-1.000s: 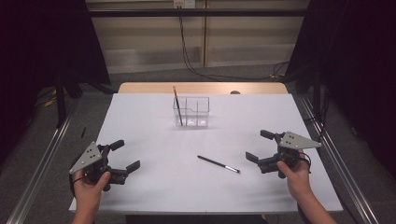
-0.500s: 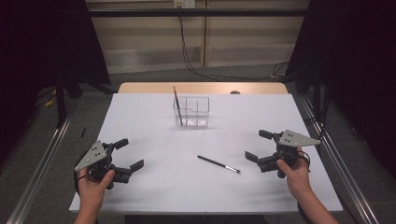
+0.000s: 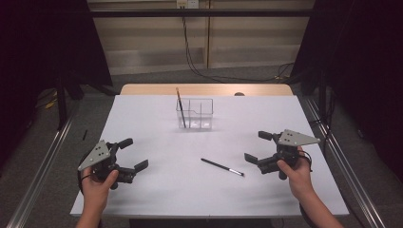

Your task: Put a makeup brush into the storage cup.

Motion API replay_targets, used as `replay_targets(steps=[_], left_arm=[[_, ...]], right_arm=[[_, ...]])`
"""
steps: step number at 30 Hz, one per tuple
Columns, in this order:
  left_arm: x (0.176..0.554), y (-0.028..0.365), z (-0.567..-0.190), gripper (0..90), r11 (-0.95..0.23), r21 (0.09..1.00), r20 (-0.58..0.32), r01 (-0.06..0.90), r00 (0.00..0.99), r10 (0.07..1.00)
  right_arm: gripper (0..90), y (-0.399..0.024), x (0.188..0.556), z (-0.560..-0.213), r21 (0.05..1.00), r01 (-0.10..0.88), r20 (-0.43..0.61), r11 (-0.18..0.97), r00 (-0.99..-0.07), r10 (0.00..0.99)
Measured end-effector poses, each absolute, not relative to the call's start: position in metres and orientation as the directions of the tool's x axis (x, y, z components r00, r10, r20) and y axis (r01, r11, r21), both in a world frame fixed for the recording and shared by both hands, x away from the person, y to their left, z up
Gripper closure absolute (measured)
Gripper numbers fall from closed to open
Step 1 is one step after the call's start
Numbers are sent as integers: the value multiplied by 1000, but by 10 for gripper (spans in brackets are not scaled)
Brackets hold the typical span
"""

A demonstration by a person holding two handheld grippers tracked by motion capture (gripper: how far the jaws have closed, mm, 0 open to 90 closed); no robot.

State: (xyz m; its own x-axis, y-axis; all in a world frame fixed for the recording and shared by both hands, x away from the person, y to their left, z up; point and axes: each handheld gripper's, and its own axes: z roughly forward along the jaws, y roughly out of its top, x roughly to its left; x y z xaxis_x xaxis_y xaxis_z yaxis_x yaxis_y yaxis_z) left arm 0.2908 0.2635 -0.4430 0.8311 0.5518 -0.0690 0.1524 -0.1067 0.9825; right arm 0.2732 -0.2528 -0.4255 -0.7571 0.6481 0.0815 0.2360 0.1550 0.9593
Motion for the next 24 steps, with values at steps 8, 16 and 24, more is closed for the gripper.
replay_targets(steps=[8, 16, 24], left_arm=[[291, 263, -443, 0, -114, 982, -64, 151, 831, 553], [290, 264, -443, 0, -112, 982, -65, 152, 830, 554], [290, 263, -443, 1, -114, 982, -65, 153, 833, 550]], right_arm=[[0, -243, 278, -424, 948, 256, 81, 188, -767, 636], [0, -232, 284, -424, 926, 294, 92, 235, -782, 616], [0, -225, 291, -428, 884, 359, 102, 299, -773, 627]])
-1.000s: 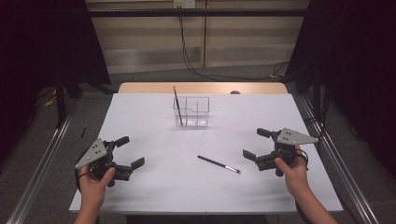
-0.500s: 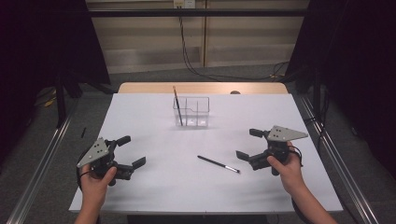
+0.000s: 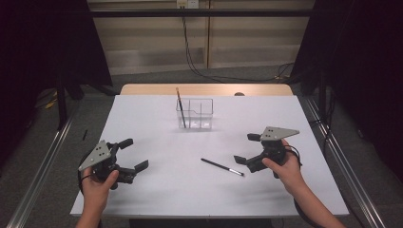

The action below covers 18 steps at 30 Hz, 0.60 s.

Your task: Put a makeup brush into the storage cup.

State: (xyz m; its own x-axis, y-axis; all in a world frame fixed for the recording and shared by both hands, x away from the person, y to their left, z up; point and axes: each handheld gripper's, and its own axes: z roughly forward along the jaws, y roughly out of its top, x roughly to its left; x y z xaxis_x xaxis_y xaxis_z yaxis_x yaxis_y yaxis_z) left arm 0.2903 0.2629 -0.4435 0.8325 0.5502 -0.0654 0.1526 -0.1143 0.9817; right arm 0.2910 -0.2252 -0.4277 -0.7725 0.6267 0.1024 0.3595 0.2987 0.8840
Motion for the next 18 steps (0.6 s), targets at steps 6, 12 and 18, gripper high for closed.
replay_targets(steps=[6, 12, 18], left_arm=[[291, 263, -443, 1, -114, 981, -68, 155, 832, 550], [291, 262, -443, 1, -113, 981, -69, 156, 834, 547], [291, 262, -444, 0, -117, 980, -69, 158, 835, 546]], right_arm=[[0, -221, 296, -429, 819, 429, 103, 381, -764, 637], [8, -218, 301, -432, 751, 491, 111, 441, -753, 649], [14, -213, 306, -435, 704, 515, 113, 489, -761, 639]])
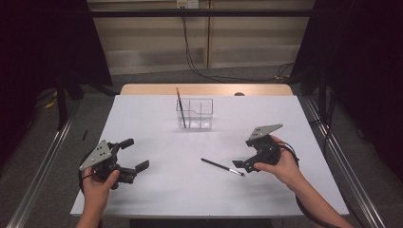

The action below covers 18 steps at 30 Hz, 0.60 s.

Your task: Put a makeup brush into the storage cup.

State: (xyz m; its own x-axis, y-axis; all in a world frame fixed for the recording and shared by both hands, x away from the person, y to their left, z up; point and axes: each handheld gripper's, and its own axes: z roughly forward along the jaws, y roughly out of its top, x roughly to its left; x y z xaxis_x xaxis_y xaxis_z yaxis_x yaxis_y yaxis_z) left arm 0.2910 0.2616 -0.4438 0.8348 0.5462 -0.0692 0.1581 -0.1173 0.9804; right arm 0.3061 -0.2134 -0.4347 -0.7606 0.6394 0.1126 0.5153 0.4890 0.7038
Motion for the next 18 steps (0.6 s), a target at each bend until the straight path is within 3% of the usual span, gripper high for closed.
replay_targets(steps=[18], left_arm=[[291, 260, -444, 1, -123, 980, -67, 157, 839, 539]], right_arm=[[39, -200, 317, -443, 555, 591, 106, 586, -749, 654]])
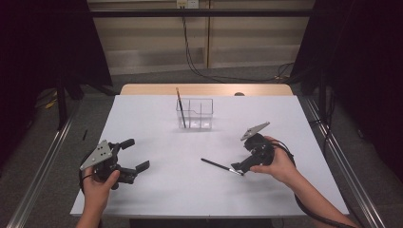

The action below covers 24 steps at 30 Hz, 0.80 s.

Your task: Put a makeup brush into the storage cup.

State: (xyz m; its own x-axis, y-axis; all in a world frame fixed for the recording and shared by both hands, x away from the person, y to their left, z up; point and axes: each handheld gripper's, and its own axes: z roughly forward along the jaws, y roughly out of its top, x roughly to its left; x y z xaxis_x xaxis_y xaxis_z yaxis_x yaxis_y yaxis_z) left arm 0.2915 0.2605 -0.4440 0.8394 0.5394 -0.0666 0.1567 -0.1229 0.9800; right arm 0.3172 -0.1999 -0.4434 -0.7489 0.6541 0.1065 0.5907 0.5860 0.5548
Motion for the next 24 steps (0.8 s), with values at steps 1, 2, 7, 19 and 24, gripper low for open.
replay_targets(steps=[1, 2, 7, 19, 24], left_arm=[[292, 260, -444, 1, -122, 980, -66, 156, 840, 539], [292, 260, -444, 1, -123, 980, -66, 156, 840, 538], [292, 260, -445, 1, -123, 980, -69, 159, 841, 536], [293, 260, -446, 1, -125, 979, -71, 162, 841, 536], [293, 260, -446, 1, -129, 978, -71, 165, 841, 536]], right_arm=[[49, -198, 317, -444, 544, 592, 106, 595, -752, 651], [52, -197, 318, -445, 535, 595, 107, 599, -752, 651], [71, -191, 319, -448, 505, 602, 114, 619, -757, 643], [247, -183, 320, -451, 442, 594, 120, 673, -782, 612], [351, -183, 322, -451, 429, 587, 130, 687, -793, 596]])
